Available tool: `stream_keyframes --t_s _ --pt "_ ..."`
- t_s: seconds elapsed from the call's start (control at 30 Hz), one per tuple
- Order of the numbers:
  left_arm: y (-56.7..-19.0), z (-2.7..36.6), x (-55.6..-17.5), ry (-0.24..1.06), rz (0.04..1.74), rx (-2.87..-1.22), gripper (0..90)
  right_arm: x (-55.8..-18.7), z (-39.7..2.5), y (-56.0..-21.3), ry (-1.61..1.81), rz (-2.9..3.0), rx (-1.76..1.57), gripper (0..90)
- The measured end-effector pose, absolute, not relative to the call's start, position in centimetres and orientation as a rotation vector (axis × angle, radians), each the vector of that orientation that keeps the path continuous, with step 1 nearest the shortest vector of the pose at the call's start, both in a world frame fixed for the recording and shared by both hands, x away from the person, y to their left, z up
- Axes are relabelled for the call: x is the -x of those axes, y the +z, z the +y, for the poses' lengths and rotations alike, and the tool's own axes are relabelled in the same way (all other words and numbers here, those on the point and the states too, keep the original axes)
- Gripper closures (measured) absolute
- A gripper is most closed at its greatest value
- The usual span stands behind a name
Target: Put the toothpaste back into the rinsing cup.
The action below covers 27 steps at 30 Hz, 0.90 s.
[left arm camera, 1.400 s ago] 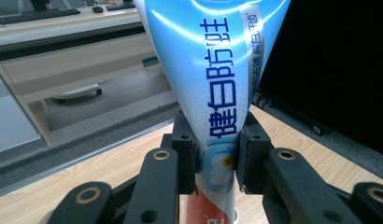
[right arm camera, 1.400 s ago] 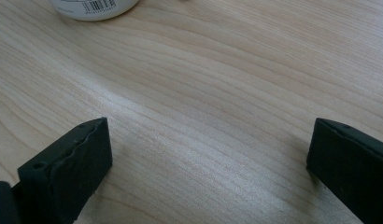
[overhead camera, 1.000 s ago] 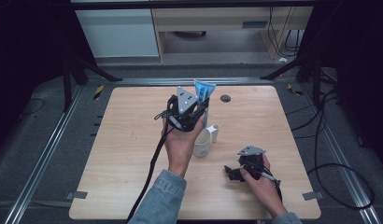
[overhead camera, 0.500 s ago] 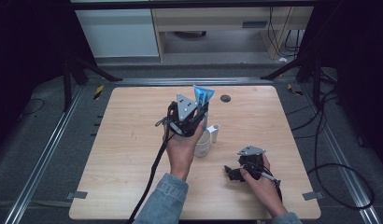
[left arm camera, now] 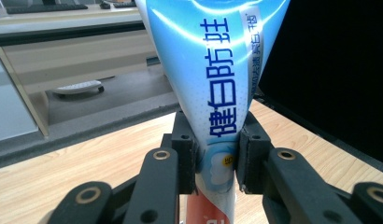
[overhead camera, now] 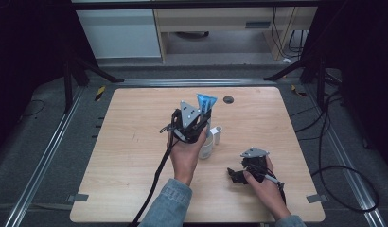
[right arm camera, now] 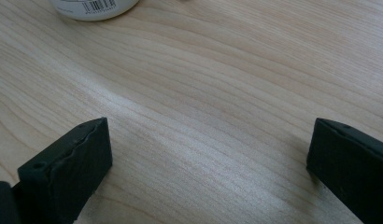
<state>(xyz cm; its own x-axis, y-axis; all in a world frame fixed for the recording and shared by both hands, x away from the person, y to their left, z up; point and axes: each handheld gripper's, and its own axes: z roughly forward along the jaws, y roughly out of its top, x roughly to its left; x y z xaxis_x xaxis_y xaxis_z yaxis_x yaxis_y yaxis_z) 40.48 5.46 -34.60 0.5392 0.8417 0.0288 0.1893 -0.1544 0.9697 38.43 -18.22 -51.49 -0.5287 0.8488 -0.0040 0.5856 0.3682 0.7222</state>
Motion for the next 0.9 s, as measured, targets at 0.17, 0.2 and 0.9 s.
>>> stream_keyframes --t_s 0.17,0.2,0.9 --pt "-35.4 5.3 -40.5 0.726 0.883 -1.682 72.3 -38.4 -18.2 -51.5 0.96 2.257 -1.253 0.3" --pt "-35.4 5.3 -40.5 0.726 0.883 -1.682 72.3 -38.4 -18.2 -51.5 0.96 2.257 -1.253 0.3" --pt "-39.3 5.4 -41.5 0.685 0.944 -1.751 72.3 -38.4 -18.2 -51.5 0.961 2.258 -1.253 0.4"
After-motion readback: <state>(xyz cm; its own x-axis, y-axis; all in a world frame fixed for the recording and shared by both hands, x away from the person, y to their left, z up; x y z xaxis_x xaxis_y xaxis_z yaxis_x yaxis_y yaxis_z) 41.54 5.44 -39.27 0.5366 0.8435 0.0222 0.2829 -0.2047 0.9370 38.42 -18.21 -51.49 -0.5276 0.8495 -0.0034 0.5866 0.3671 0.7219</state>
